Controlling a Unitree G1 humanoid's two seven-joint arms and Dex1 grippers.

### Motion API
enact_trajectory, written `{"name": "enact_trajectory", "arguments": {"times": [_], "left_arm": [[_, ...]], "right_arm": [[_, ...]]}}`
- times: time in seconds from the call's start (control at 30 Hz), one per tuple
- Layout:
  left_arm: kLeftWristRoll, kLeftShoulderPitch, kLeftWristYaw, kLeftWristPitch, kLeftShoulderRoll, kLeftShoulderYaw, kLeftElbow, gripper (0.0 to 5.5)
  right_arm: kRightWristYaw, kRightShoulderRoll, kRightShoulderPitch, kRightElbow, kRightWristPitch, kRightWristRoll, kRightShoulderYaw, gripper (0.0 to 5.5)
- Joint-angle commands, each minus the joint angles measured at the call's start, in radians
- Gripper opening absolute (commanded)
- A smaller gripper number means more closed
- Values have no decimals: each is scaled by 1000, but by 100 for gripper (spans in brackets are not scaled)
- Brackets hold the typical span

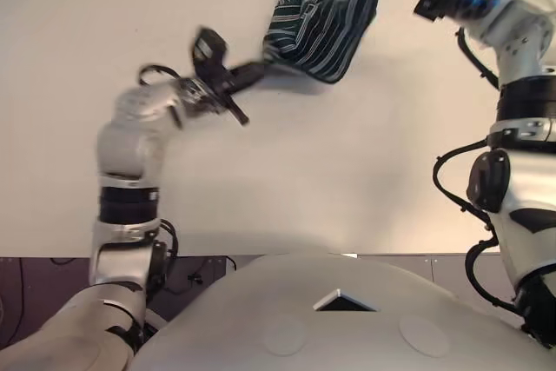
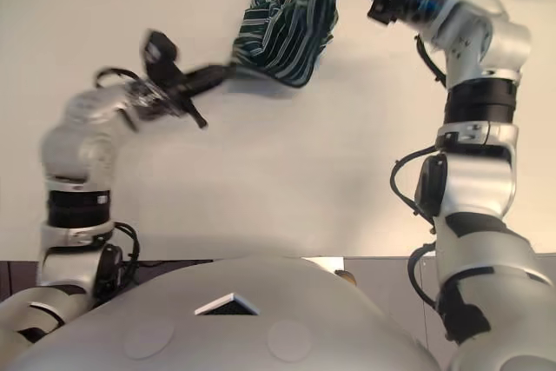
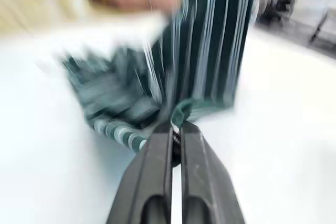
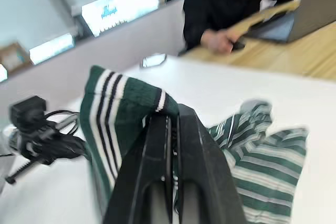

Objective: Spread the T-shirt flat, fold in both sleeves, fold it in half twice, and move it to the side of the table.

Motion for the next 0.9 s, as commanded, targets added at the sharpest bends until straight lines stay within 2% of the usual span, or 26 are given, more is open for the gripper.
{"name": "enact_trajectory", "arguments": {"times": [0.03,0.13,0.23,0.4,0.57,0.73,0.9], "left_arm": [[-116,-63,44,25,24,171,22,2],[-118,-135,92,-24,16,215,136,2],[-61,-276,146,-111,15,205,319,2],[116,-716,212,-346,57,140,900,2],[258,-1084,292,-556,101,98,1366,2],[373,-1258,322,-651,137,60,1520,2],[405,-1343,260,-671,166,67,1538,2]], "right_arm": [[-71,-8,-60,133,6,26,-83,0],[-126,7,-100,205,-58,16,-112,0],[-222,43,-194,312,-172,6,-149,0],[-424,96,-430,541,-413,-69,-160,0],[-561,104,-602,659,-528,-146,-148,0],[-641,95,-725,705,-581,-208,-163,0],[-602,62,-772,711,-583,-244,-171,0]]}}
